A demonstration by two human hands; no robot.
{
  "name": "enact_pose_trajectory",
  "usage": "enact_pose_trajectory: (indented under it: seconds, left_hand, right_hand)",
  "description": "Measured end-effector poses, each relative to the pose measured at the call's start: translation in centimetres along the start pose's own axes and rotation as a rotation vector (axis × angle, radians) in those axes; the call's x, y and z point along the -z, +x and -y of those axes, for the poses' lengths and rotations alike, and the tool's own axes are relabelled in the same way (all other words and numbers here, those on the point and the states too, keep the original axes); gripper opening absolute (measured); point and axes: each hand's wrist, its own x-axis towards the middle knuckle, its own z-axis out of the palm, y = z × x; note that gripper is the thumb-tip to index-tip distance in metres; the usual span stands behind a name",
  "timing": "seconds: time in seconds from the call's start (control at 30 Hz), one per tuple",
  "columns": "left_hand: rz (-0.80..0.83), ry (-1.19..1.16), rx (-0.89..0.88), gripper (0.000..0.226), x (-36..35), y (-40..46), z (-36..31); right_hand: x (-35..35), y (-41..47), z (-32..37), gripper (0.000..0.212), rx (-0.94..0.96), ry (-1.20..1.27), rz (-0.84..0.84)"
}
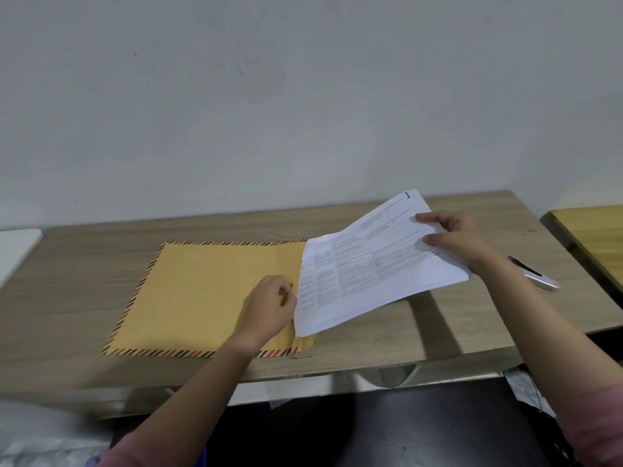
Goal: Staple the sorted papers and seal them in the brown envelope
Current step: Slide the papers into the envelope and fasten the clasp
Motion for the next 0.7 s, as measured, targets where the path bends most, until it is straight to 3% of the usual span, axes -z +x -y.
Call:
enact_pose_trajectory:
  seconds: [0.33,0.53,0.7]
  left_hand:
    - [-0.101,0.018,0.01,0.016,0.1,0.1,-1.0]
    - [-0.06,0.014,0.002,0.015,-0.8,-0.2,-1.8]
    - [-0.108,-0.021,0.056,0.015,-1.0,-0.5,-3.6]
  right_hand:
    - [-0.2,-0.6,-1.3,0.041,-0.053,-0.048,0.031]
    - [-1.3,-1.3,-2.6,0.04,-0.031,0.185,0.076]
    - [-4.3,-2.0,-4.2,0.04,0.011,0.221,0.02]
